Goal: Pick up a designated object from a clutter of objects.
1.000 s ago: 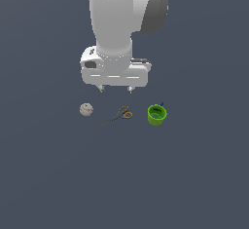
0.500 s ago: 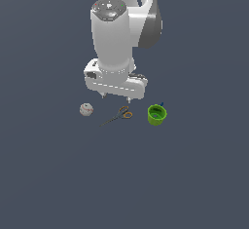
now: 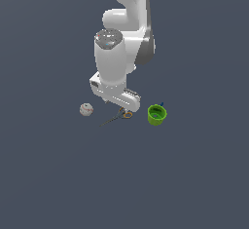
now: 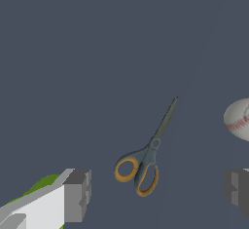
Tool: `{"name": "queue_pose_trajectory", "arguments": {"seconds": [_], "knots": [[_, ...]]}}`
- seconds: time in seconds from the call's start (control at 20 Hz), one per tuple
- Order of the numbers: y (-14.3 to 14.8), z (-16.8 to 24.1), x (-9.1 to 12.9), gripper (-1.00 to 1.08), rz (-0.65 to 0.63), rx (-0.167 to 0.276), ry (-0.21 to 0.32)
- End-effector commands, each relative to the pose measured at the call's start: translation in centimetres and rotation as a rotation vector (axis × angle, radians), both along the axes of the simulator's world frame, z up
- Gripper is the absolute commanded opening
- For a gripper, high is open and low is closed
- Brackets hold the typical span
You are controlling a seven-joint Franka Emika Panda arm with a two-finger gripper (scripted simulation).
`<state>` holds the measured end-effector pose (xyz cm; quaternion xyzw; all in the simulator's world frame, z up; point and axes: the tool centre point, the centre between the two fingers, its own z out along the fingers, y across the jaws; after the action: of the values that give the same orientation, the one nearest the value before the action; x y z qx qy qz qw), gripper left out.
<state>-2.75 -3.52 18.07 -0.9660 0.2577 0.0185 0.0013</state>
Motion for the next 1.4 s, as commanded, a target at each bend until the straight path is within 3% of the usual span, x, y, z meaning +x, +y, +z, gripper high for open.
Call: {"name": "queue_pose_trajectory", "arguments": {"seconds": [0.0,0.8,1.35], "knots": [[-0.1,-1.5,-0.4,1.0,-0.076,0.0,-0.004],[-1.3,-9.9,-4.4,1.0,-0.533,-0.014,-0.022],[-1.8,-12.2,-6.0,1.0,-0.677,-0.023,-0.029]]}}
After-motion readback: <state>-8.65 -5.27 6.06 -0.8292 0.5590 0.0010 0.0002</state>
